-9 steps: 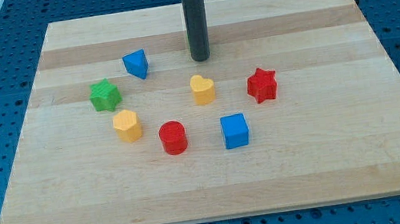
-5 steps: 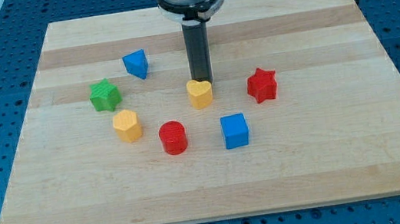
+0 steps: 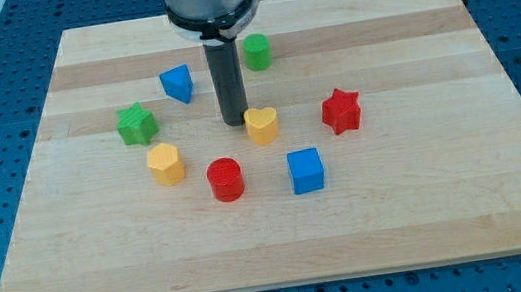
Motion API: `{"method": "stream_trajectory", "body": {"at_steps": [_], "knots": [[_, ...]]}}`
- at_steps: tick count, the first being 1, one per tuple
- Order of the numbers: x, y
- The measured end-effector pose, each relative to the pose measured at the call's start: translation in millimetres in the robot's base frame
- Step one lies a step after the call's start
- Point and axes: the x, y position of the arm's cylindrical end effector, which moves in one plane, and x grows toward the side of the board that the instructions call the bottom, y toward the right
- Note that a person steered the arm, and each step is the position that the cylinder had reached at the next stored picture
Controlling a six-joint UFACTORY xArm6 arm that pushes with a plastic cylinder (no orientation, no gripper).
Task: Slide the yellow heart closer to blue cube
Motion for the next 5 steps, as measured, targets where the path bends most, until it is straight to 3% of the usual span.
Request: {"method": "stream_trajectory", "body": {"at_steps": [5], "knots": [[31,38]]}}
